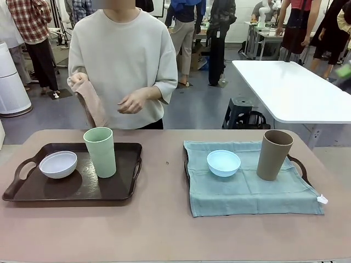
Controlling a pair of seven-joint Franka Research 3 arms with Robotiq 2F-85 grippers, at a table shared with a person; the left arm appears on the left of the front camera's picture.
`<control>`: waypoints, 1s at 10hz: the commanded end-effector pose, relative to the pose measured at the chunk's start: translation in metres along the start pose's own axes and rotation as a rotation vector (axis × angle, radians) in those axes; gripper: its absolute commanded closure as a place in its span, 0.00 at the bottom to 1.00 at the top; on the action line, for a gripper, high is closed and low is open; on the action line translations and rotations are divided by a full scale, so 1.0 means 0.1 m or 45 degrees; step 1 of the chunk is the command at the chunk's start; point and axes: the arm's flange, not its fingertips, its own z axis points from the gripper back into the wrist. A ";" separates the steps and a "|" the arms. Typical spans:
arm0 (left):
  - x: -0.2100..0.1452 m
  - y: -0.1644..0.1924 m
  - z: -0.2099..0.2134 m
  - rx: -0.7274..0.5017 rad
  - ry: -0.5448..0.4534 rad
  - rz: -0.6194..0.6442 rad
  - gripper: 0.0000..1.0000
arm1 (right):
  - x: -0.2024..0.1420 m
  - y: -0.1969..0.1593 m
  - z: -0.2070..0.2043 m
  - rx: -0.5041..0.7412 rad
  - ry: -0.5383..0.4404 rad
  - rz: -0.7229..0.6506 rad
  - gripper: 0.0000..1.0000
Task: Set up a tray with a mat and arrange the tableware.
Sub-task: Pick up the Picnic Bowl and Reusable plastic cup from the Handle tray in front of the human's position and hold them in the air.
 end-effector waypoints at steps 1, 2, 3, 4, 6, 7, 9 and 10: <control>0.06 -0.30 -0.08 0.257 0.062 -0.004 0.14 | 0.47 0.17 -0.45 -0.168 0.128 0.174 0.00; 0.03 -0.49 -0.14 0.358 0.063 -0.003 0.14 | 0.70 0.33 -0.76 -0.205 0.172 0.297 0.00; -0.01 -0.68 -0.20 0.437 0.032 0.000 0.14 | 0.87 0.53 -1.06 -0.194 0.178 0.436 0.00; -0.02 -0.80 -0.29 0.498 0.003 0.005 0.14 | 0.99 0.69 -1.34 -0.195 0.179 0.579 0.00; 0.06 -0.91 -0.49 0.595 -0.028 0.056 0.14 | 1.13 0.94 -1.82 -0.103 0.145 0.795 0.00; 0.12 -0.89 -0.60 0.638 -0.033 0.074 0.14 | 1.13 0.96 -1.98 -0.040 0.139 0.835 0.00; 0.27 -0.85 -0.86 0.807 -0.114 0.106 0.14 | 1.15 0.88 -2.08 0.015 0.114 0.849 0.00; 0.30 -0.84 -0.89 0.797 -0.125 0.101 0.14 | 1.14 0.87 -2.01 0.055 0.096 0.836 0.00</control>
